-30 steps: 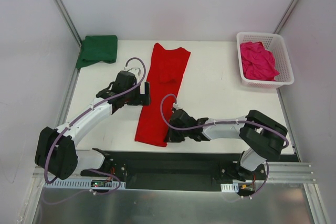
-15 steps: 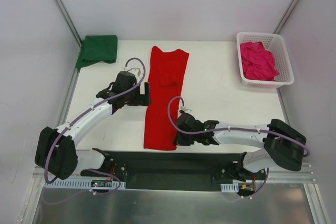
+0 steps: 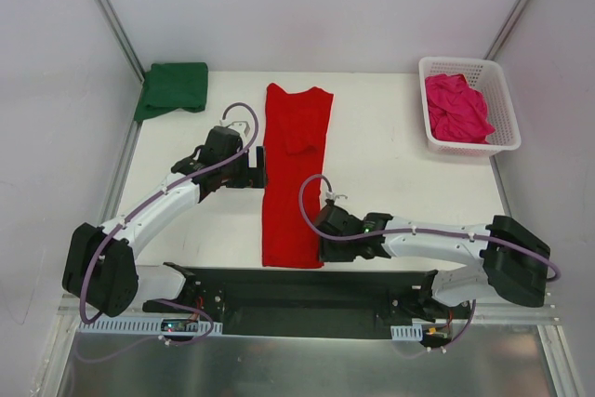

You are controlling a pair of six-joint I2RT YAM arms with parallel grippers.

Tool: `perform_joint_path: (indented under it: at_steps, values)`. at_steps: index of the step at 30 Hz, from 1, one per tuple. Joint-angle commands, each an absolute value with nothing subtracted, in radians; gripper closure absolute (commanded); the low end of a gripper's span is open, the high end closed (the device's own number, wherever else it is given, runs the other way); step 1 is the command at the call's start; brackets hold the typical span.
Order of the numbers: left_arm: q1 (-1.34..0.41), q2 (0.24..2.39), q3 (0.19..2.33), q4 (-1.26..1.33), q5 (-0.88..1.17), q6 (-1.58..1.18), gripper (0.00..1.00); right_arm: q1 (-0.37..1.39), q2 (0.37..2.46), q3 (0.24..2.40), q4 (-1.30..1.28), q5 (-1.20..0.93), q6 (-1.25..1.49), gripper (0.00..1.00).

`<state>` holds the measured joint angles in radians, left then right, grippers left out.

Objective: Fold and stack the t-shirts
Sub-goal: Rotate the tshirt 90 degrees

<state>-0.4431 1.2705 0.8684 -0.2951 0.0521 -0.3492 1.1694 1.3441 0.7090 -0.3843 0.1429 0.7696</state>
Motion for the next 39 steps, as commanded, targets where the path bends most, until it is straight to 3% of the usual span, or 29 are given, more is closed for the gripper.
perform_joint_path:
  at_steps: [1, 6, 10, 11, 13, 14, 15, 23, 28, 39]
  values:
    - [-0.437, 1.267, 0.876, -0.281, 0.081, -0.357, 0.00, 1.178, 1.309, 0.790, -0.498, 0.250, 0.753, 0.57]
    - [-0.439, 1.270, 0.882, -0.227, 0.123, -0.356, 0.03, 1.177, 1.281, 0.842, -0.543, 0.311, 0.732, 0.56]
    - [-0.446, 1.331, 0.903, -0.115, 0.175, -0.357, 0.22, 1.177, 1.273, 0.857, -0.540, 0.336, 0.733, 0.56]
    - [-0.448, 1.351, 0.911, -0.095, 0.204, -0.359, 0.39, 1.177, 1.272, 0.857, -0.532, 0.334, 0.735, 0.56]
    - [-0.449, 1.412, 0.939, -0.030, 0.233, -0.365, 0.65, 1.177, 1.267, 0.841, -0.511, 0.321, 0.736, 0.56]
    - [-0.449, 1.437, 0.948, -0.003, 0.253, -0.370, 0.88, 1.177, 1.259, 0.832, -0.490, 0.316, 0.744, 0.56]
    - [-0.449, 1.460, 0.957, 0.027, 0.261, -0.371, 1.00, 1.177, 1.258, 0.822, -0.477, 0.311, 0.747, 0.56]
    - [-0.449, 1.744, 1.097, 0.290, 0.399, -0.420, 1.00, 1.177, 1.235, 0.721, -0.362, 0.236, 0.772, 0.56]
    - [-0.449, 1.917, 1.239, 0.307, 0.479, -0.454, 1.00, 1.181, 1.249, 0.727, -0.347, 0.216, 0.758, 0.57]
    - [-0.449, 2.048, 1.370, 0.284, 0.508, -0.462, 1.00, 1.193, 1.262, 0.772, -0.339, 0.190, 0.723, 0.58]
